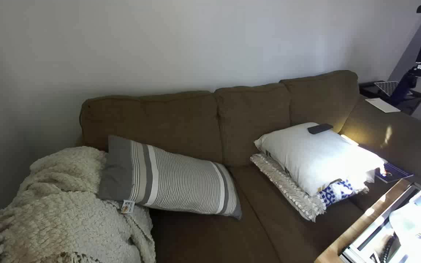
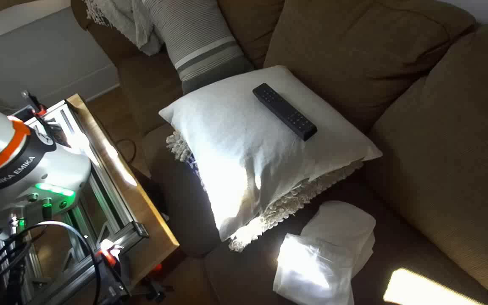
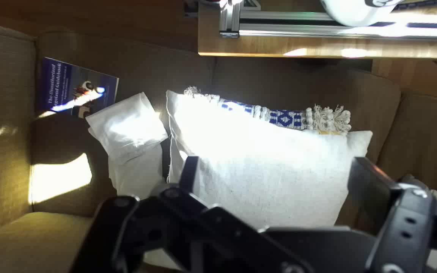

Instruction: Put the remote directly on the sofa

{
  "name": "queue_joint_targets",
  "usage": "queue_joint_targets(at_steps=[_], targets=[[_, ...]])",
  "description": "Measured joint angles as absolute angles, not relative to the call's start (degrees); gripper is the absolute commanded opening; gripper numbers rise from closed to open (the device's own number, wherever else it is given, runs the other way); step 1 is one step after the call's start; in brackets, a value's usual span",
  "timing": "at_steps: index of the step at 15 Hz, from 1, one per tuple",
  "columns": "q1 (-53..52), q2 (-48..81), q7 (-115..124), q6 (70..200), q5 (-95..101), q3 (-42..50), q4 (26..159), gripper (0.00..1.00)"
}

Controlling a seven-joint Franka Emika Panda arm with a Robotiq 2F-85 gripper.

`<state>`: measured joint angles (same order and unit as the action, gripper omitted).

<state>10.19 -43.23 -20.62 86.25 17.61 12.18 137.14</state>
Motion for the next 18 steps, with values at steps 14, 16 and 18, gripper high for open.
queue_joint_targets(at_steps=[14, 16, 18], targets=[[11.81, -28.89, 2.75, 105.03, 16.17, 13.36, 139.18, 1.00], [12.83, -22.71, 8.33, 111.89, 15.11, 13.36, 140.16, 1.00], [13.73, -15.94, 13.78, 118.05, 14.12, 13.35, 140.85, 1.00]])
